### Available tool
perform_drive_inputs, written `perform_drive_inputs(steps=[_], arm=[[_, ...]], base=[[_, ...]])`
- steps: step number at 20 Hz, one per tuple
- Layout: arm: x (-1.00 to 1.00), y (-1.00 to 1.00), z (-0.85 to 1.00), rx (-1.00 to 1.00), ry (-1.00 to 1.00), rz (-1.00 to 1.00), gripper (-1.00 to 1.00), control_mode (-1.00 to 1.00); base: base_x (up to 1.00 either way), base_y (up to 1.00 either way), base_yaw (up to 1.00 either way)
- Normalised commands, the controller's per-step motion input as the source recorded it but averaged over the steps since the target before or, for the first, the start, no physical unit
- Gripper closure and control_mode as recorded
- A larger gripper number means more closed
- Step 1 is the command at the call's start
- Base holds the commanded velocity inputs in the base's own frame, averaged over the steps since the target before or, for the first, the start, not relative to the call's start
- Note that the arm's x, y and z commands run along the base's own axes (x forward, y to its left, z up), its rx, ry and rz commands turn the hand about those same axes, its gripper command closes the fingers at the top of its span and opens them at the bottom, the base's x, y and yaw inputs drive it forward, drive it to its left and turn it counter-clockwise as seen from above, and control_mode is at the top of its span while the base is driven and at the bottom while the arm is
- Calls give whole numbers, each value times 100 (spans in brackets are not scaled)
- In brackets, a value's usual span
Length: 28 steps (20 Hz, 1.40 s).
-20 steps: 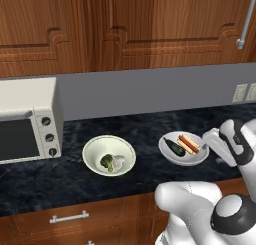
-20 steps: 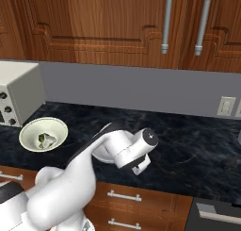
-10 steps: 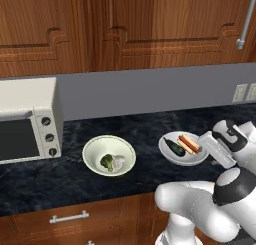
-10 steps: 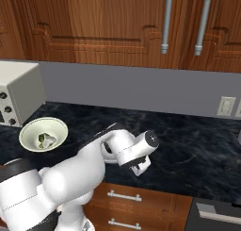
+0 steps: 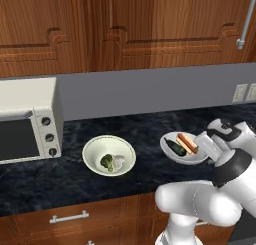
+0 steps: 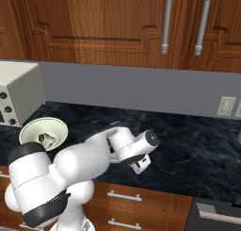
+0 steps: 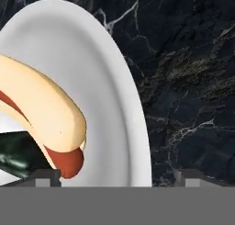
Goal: Place the bowl containing the hot dog and eggplant in the microwave. Close the microwave door and press the start button to microwave the meal.
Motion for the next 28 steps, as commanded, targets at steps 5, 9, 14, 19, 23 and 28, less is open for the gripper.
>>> perform_drive_inputs(steps=[5, 9, 14, 19, 23, 28], arm=[[3, 2, -2, 0, 0, 0, 100, -100], [-3, -5, 6, 2, -1, 10, 100, -100], [-11, 0, 51, 0, -3, 2, 100, -100], [-52, 2, 89, 1, -10, 1, 100, -100], [-81, 19, 75, 11, -5, 0, 100, -100], [-93, 47, 98, 18, -12, 1, 100, -100]], base=[[0, 0, 0], [0, 0, 0], [0, 0, 0], [0, 0, 0], [0, 0, 0], [0, 0, 0]])
